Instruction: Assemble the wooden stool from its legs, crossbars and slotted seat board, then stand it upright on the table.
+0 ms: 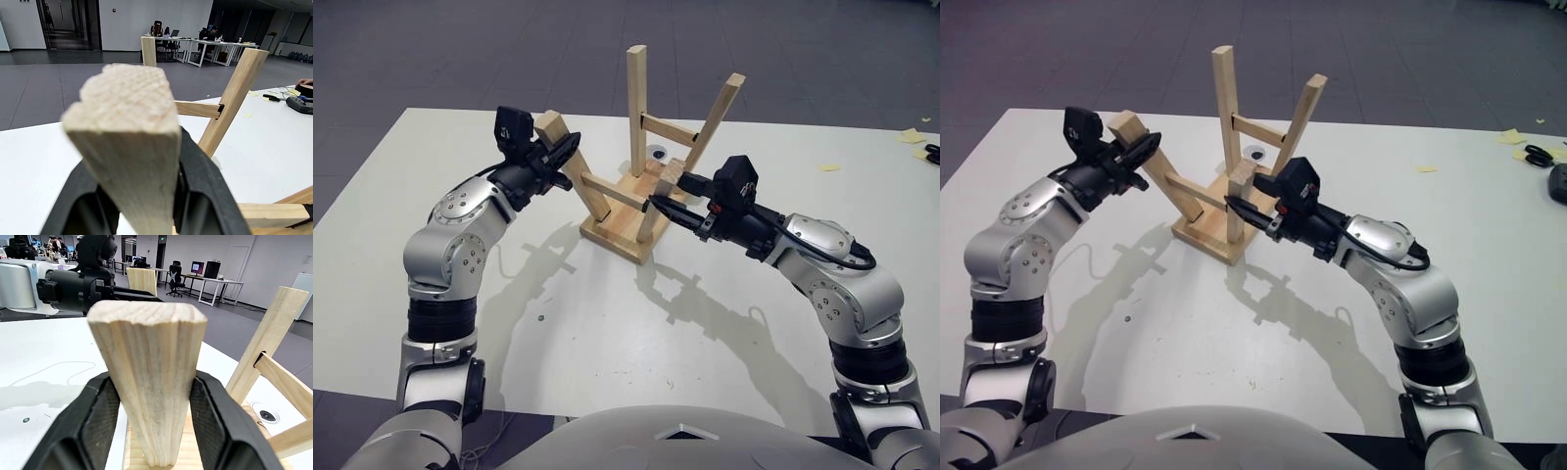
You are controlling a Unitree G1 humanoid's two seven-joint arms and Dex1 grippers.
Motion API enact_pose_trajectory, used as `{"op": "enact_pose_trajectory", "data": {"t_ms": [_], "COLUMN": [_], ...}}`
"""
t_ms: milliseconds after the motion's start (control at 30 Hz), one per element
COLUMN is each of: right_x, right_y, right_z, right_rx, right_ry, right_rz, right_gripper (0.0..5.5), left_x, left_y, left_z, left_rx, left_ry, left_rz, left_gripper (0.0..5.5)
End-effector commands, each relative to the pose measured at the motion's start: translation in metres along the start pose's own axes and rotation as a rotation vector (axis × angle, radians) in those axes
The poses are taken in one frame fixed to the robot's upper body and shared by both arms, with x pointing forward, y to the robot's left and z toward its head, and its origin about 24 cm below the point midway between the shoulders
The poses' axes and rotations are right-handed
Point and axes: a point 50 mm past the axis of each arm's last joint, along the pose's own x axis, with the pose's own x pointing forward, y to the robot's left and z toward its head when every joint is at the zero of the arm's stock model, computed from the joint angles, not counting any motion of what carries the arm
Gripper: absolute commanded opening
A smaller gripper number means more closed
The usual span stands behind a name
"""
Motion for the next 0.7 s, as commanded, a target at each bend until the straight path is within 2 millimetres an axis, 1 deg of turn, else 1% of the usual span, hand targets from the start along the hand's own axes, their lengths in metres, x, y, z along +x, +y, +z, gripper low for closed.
{"op": "enact_pose_trajectory", "data": {"t_ms": [33,67,100,167,200,300,400,500,633,700], "right_x": [0.002,0.002,0.003,0.003,0.004,0.004,0.003,0.002,0.001,-0.001], "right_y": [-0.010,-0.009,-0.009,-0.011,-0.013,-0.018,-0.024,-0.026,-0.024,-0.026], "right_z": [-0.026,-0.023,-0.021,-0.015,-0.012,-0.004,0.005,0.011,0.024,0.034], "right_rx": [0.170,0.179,0.183,0.196,0.204,0.230,0.269,0.305,0.406,0.451], "right_ry": [0.154,0.147,0.143,0.124,0.113,0.068,0.014,-0.021,-0.117,-0.182], "right_rz": [-0.102,-0.091,-0.084,-0.082,-0.088,-0.110,-0.119,-0.107,-0.029,-0.001], "right_gripper": [2.07,2.07,2.46,2.71,2.96,3.41,4.01,4.54,5.23,5.38], "left_x": [-0.011,-0.011,-0.010,-0.010,-0.010,-0.008,-0.006,-0.004,0.000,0.004], "left_y": [-0.033,-0.034,-0.033,-0.033,-0.033,-0.032,-0.031,-0.028,-0.023,-0.023], "left_z": [-0.111,-0.112,-0.113,-0.114,-0.114,-0.112,-0.110,-0.107,-0.099,-0.090], "left_rx": [-0.127,-0.120,-0.112,-0.107,-0.113,-0.124,-0.113,-0.102,-0.077,-0.072], "left_ry": [0.501,0.512,0.523,0.533,0.531,0.519,0.507,0.494,0.455,0.411], "left_rz": [-0.103,-0.112,-0.115,-0.115,-0.111,-0.095,-0.080,-0.065,-0.036,-0.042], "left_gripper": [1.06,1.06,1.06,1.06,1.06,1.06,1.06,1.06,1.06,1.06]}}
